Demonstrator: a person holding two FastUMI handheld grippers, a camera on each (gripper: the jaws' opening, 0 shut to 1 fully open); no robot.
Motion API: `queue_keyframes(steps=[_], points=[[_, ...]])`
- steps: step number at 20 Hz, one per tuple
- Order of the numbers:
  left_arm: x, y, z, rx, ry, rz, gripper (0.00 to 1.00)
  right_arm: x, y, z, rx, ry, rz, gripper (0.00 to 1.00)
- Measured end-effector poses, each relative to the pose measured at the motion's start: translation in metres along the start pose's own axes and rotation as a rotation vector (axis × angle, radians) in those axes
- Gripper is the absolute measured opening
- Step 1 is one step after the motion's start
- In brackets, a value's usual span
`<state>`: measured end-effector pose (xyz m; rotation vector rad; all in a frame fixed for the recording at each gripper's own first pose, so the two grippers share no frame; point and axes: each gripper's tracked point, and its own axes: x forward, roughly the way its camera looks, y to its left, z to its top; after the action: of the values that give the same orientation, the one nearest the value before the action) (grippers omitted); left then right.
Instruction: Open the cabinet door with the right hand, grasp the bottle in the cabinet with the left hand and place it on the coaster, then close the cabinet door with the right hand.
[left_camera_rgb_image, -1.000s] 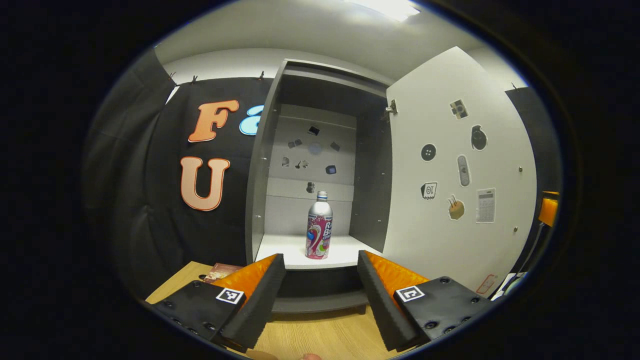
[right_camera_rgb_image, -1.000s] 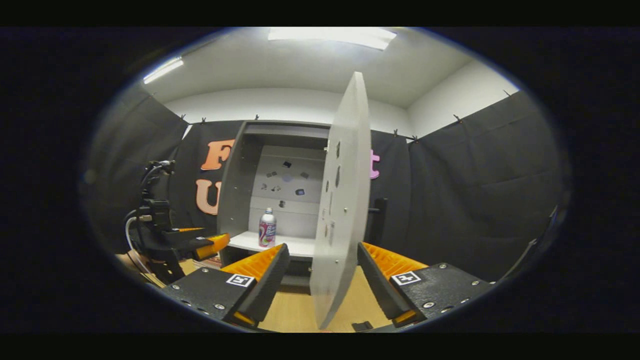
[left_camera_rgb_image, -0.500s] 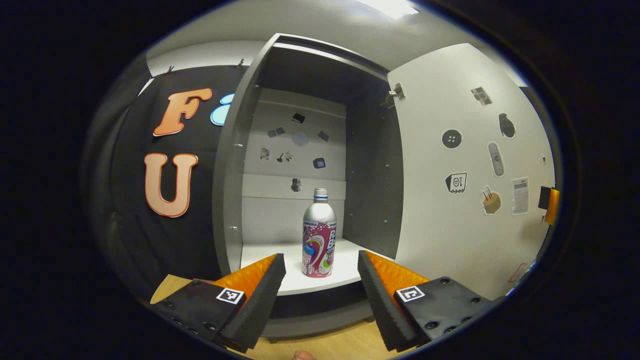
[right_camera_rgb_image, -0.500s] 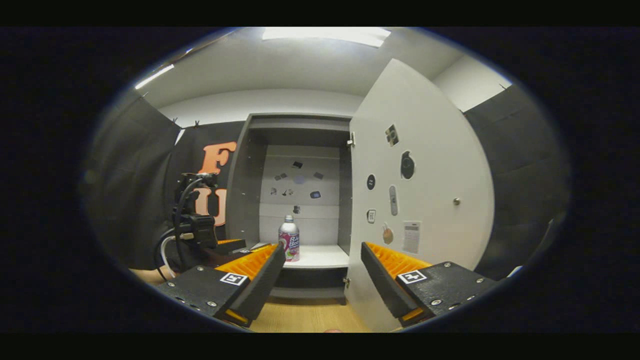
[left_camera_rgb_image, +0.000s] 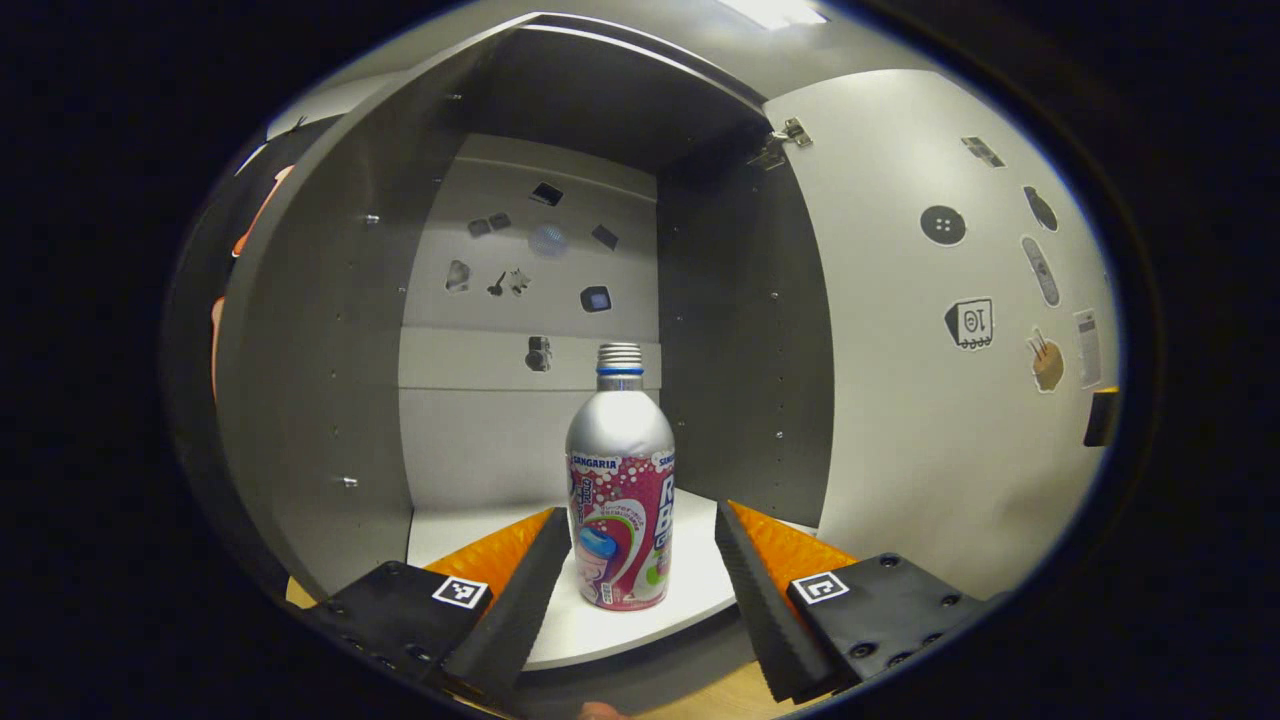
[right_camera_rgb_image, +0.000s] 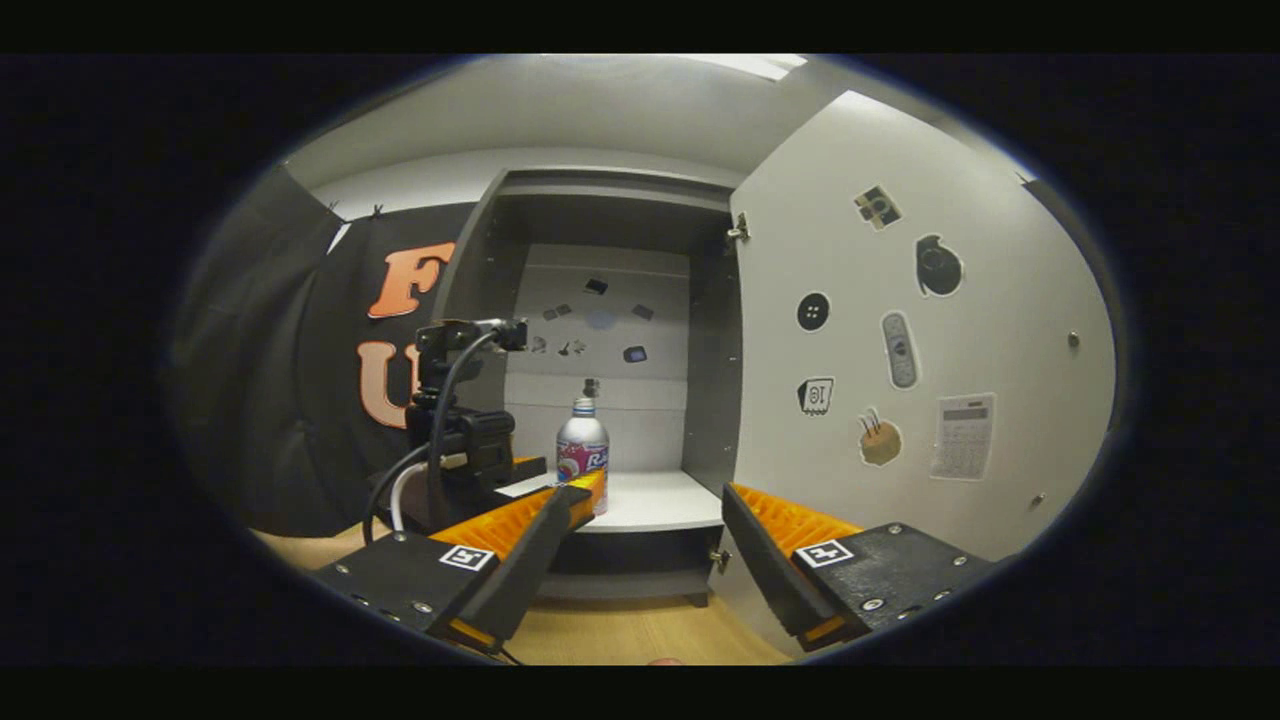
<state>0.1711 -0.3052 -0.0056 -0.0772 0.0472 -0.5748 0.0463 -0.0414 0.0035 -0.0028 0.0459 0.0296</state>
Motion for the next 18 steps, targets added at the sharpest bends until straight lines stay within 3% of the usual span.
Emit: queue_keyframes(steps=[11,13,18], points=[[0.046,0.019,-0.018,-0.008,0.035,0.064,0.95,0.050,-0.004,-0.034,0.053,0.046,0.072,0.94],[0.046,0.019,-0.019,0.005,0.041,0.073,0.86,0.053,-0.006,-0.036,0.067,0.048,0.083,0.94],[0.041,0.020,-0.017,0.011,0.047,0.088,0.83,0.052,-0.013,-0.035,0.053,0.037,0.097,0.94]])
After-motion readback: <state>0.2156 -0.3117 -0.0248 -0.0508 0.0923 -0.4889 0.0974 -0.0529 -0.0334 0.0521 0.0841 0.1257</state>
